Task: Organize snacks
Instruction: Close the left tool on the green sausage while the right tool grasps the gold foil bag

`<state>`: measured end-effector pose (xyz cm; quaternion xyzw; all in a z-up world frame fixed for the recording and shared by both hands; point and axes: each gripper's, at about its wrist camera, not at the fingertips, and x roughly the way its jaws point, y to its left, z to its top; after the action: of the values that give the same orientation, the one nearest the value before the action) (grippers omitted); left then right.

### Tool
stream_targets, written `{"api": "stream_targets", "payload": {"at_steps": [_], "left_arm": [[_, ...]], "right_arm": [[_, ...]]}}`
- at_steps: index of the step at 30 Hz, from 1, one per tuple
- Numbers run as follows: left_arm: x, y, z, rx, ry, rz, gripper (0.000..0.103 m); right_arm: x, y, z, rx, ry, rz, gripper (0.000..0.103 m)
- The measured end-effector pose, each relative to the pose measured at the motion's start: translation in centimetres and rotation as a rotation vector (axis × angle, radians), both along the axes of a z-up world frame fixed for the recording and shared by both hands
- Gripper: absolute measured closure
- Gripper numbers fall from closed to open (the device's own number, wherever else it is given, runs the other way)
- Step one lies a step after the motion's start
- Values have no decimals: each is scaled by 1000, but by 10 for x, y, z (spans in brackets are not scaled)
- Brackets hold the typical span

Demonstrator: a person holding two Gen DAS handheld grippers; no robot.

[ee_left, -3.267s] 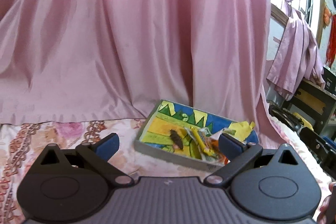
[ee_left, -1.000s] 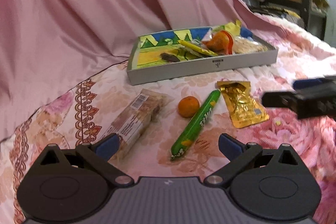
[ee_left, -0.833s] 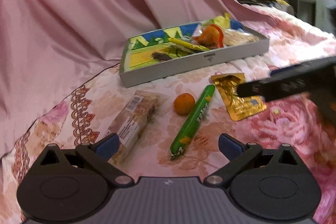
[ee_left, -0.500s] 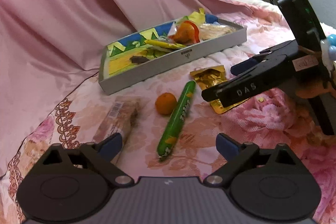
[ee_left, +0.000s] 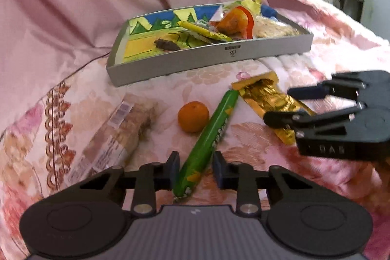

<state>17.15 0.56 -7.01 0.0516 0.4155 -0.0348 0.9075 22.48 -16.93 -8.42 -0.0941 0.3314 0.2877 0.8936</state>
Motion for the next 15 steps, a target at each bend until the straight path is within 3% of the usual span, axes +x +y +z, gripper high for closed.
{"api": "stream_targets", "payload": {"at_steps": [10,15], "left_arm": [[-38,11,5,-144,95,58,82],[-46,9,6,-127,110,44,79]], "right_arm": [[-29,-3,10,-44,61,13,49],[-48,-5,13,-60,84,0,46]]}}
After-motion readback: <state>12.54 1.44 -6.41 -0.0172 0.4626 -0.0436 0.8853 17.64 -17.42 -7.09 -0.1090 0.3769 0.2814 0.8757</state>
